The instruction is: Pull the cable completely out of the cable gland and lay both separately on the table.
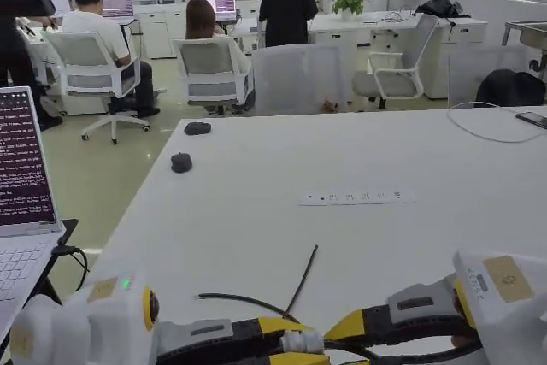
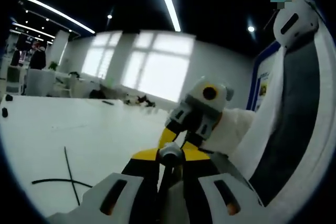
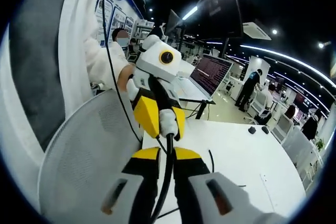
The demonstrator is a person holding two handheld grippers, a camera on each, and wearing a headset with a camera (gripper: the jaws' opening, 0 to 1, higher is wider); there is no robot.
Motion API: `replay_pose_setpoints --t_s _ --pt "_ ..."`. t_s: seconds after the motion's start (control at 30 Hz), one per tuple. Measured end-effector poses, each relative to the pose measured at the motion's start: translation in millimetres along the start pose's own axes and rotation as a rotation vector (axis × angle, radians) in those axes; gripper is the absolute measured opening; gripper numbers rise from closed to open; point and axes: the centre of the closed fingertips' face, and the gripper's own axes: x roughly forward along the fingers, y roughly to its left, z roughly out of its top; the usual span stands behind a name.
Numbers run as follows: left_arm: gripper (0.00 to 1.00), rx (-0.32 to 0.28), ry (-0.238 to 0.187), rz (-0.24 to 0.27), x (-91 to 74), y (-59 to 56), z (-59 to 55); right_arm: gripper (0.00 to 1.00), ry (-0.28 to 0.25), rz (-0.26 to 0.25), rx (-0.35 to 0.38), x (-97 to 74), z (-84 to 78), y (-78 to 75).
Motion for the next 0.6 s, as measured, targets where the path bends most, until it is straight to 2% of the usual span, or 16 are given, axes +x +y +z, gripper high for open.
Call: replay_pose_setpoints --t_s 0.13,0.6 --pt "0.16 0.012 0.01 0.008 -2.1 2.6 -1.2 0.03 -0.012 0.017 0.024 3.0 -2.1 -1.1" --pt "0.16 0.009 0.004 0.023 -5.0 9.9 0.3 0.02 -0.034 0.019 0.045 9.2 -2.8 -7.0"
